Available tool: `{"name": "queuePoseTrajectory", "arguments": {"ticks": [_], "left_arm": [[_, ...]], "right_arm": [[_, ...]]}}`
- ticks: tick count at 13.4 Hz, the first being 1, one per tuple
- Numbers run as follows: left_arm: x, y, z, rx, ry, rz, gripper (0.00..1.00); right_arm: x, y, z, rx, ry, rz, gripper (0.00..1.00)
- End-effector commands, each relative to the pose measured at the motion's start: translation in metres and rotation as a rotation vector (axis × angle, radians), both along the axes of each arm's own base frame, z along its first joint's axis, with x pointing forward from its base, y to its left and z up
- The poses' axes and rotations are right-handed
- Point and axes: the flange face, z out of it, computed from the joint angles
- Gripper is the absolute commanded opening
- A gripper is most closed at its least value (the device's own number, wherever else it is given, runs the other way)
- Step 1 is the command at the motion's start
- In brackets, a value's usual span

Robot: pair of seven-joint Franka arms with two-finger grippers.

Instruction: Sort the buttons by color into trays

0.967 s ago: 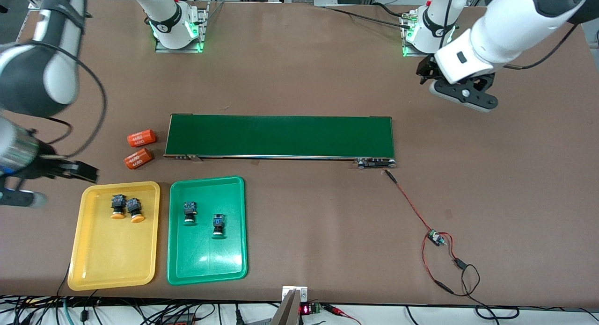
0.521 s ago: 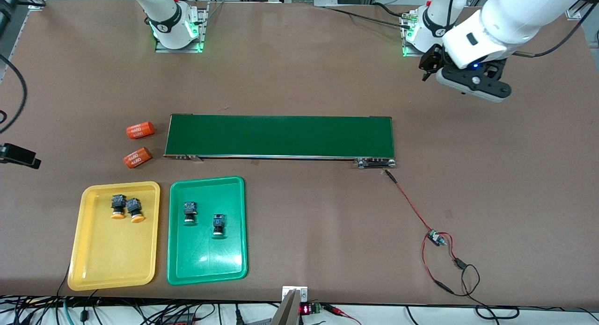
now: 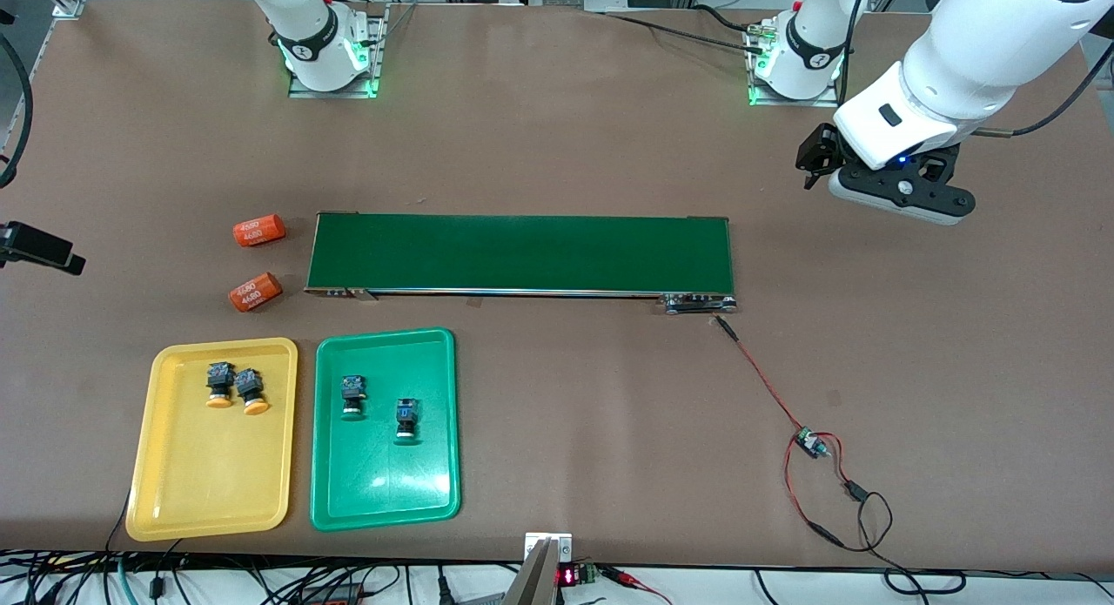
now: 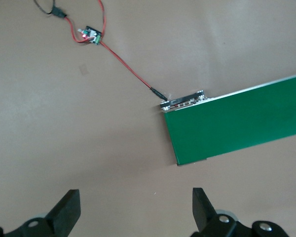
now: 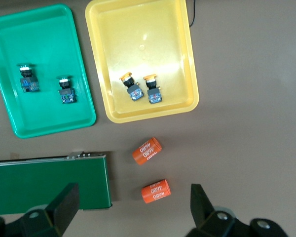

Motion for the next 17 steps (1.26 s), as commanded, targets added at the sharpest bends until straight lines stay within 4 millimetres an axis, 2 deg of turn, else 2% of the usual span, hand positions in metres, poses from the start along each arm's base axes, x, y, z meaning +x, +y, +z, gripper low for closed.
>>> {"name": "queuePoseTrajectory", "arguments": {"ticks": [1,3,6,8,10,13,15,16,17], "left_arm": [[0.003,0.010,0.008,0.019,-0.011,0.047,1.00],[0.007,0.016,0.006,0.019,-0.013,0.060,1.00],[0.011,0.037,0.011,0.017,-0.024,0.093,1.00],[0.011,0.039,0.012,0.019,-0.025,0.096,1.00],[0.013,0.046,0.010,0.020,-0.019,0.109,1.00],[0.018,0.075,0.008,0.023,-0.009,0.157,1.00],[0.018,0.079,0.009,0.024,-0.012,0.165,1.00],[0.019,0.082,0.009,0.024,-0.014,0.174,1.00],[0.020,0.087,0.009,0.023,-0.015,0.185,1.00]], "right_arm": [[-0.020,-0.002,0.005,0.001,0.018,-0.013,1.00],[-0.031,-0.001,0.011,0.006,0.025,-0.017,1.00],[-0.046,0.000,0.008,0.013,0.034,-0.014,1.00],[-0.056,0.003,0.008,-0.007,0.035,0.000,1.00],[-0.067,0.017,0.010,-0.021,0.004,0.029,1.00],[-0.089,0.028,0.003,-0.016,-0.022,0.049,1.00],[-0.092,0.033,0.010,-0.016,-0.008,0.071,1.00],[-0.091,0.045,0.015,-0.042,0.010,0.094,1.00],[-0.092,0.050,0.010,-0.061,0.037,0.096,1.00]]}}
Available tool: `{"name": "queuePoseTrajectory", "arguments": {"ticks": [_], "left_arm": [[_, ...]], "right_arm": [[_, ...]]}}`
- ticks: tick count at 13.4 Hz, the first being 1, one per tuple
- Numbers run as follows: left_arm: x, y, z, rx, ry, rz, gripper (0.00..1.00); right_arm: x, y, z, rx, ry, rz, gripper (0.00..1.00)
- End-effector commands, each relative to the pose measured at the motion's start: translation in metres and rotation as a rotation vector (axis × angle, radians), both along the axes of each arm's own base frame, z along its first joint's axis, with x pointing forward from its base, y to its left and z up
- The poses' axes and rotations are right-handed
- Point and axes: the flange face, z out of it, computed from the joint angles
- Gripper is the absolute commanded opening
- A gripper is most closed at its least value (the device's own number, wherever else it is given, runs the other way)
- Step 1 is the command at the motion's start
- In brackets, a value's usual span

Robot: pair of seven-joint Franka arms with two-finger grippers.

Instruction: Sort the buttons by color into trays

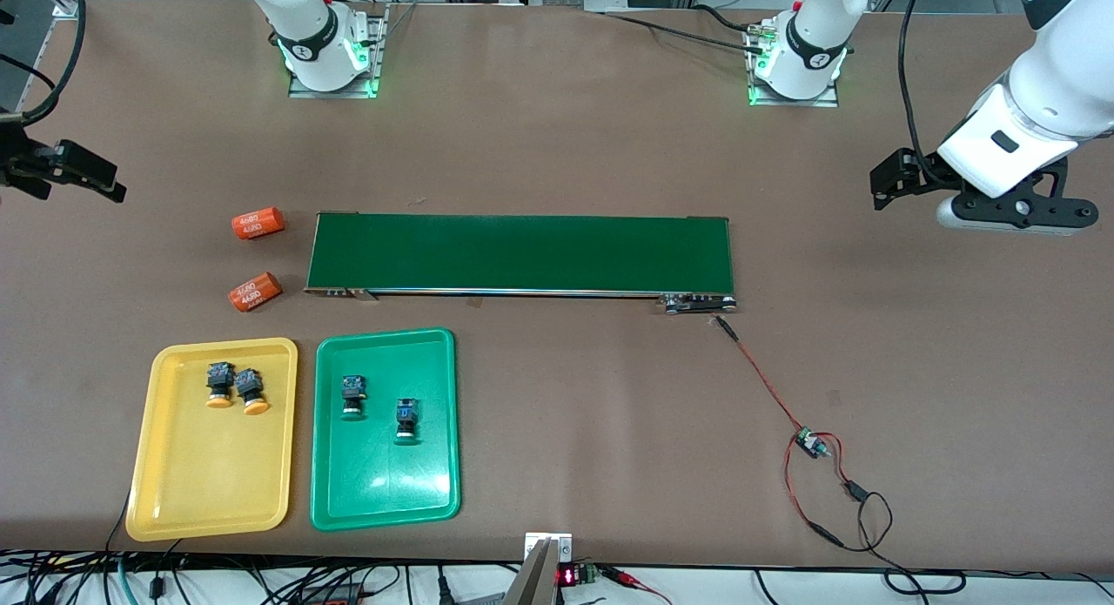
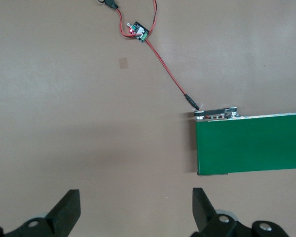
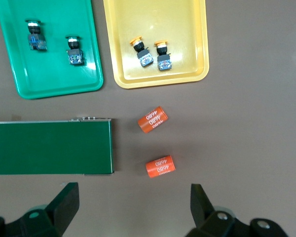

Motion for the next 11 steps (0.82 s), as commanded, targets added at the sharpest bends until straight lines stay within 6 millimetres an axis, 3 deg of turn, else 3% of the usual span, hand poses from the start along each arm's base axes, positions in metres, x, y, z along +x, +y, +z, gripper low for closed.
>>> {"name": "queuePoseTrajectory", "arguments": {"ticks": [1,4,7,11], "left_arm": [[0.003,0.006,0.004,0.018,-0.009,0.014,1.00],[0.008,0.015,0.000,0.018,-0.011,0.029,1.00],[0.004,0.006,0.007,0.048,-0.028,0.006,1.00],[0.007,0.013,0.026,0.038,-0.073,0.020,1.00]], "right_arm": [[-0.006,0.012,0.004,-0.042,0.022,0.013,1.00],[-0.008,-0.002,0.020,-0.037,-0.012,-0.016,1.00],[-0.007,0.003,0.019,-0.034,-0.009,-0.010,1.00],[-0.007,0.001,0.019,-0.032,-0.008,-0.013,1.00]]}}
